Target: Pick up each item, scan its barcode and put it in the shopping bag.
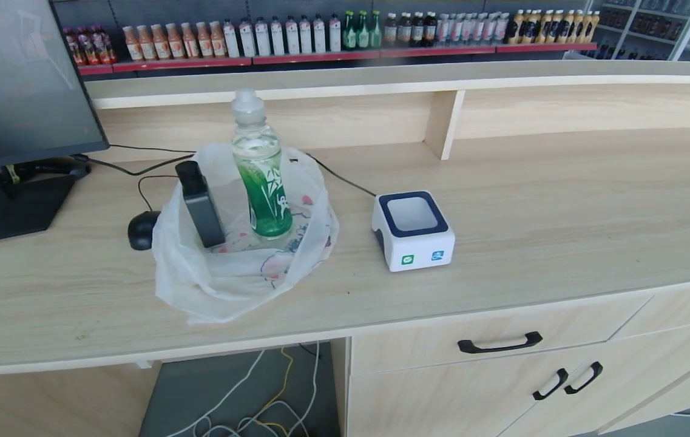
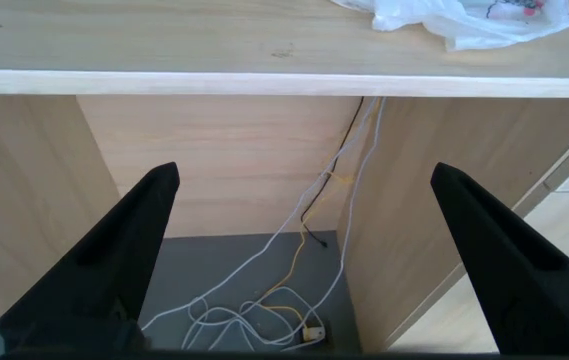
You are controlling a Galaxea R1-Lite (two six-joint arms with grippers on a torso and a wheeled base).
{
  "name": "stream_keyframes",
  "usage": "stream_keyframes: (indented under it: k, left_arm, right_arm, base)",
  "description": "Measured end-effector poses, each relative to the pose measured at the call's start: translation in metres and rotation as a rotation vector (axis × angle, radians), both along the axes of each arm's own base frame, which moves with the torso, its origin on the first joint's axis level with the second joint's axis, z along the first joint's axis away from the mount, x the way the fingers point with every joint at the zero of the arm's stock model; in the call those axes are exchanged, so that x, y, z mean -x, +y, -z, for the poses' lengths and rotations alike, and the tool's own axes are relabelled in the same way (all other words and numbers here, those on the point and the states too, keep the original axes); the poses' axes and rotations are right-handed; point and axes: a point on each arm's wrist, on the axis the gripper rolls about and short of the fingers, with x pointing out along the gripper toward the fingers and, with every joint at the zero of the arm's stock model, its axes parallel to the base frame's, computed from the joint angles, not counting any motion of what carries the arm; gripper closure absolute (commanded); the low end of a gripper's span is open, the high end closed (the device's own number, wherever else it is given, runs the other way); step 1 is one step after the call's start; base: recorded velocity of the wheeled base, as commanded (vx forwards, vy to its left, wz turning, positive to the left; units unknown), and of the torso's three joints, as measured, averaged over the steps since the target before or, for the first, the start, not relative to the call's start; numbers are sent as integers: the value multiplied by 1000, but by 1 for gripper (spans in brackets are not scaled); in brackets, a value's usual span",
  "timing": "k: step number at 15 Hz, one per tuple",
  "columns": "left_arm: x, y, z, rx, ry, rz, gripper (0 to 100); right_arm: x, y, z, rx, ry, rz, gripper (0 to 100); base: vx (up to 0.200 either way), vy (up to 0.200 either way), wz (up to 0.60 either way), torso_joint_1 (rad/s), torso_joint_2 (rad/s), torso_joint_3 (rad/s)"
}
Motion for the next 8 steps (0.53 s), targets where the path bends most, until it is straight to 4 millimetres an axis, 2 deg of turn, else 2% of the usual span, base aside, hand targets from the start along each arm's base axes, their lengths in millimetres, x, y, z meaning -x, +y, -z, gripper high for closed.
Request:
stream_keyframes:
  k: [8]
  left_arm:
    - [0,0,0,-1,0,0,0]
  right_arm:
    - [0,0,0,-1,1,0,0]
  base:
    - [0,0,0,0,0,0]
